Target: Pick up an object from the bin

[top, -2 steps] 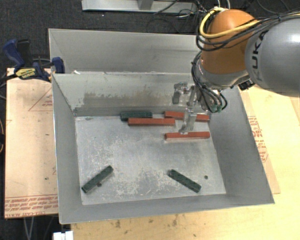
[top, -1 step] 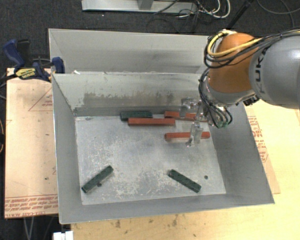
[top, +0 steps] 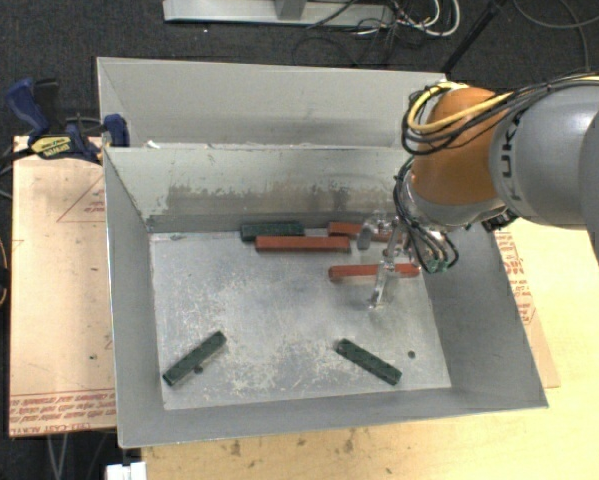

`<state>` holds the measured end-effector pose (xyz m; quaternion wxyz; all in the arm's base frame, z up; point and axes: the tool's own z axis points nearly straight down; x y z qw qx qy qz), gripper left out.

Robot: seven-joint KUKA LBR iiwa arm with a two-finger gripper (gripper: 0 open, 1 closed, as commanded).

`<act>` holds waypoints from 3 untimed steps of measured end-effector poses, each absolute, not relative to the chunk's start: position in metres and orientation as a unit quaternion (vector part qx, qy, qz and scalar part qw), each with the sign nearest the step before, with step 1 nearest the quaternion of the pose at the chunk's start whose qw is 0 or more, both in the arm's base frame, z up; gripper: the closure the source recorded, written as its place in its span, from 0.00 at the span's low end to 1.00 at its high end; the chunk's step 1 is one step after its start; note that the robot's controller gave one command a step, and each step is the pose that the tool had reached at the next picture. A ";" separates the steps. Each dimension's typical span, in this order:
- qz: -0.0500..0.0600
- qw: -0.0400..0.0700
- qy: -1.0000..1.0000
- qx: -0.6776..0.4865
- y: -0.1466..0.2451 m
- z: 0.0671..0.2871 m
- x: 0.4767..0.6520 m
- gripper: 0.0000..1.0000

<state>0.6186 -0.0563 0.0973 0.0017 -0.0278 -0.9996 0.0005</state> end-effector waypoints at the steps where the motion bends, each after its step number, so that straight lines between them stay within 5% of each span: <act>1: 0.000 -0.001 -1.000 -0.024 -0.066 0.073 0.619 1.00; 3: 0.000 -0.001 -1.000 0.004 -0.047 0.074 0.624 1.00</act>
Offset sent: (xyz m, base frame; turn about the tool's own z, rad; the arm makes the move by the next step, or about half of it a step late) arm 0.0000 0.0000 0.0000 0.0000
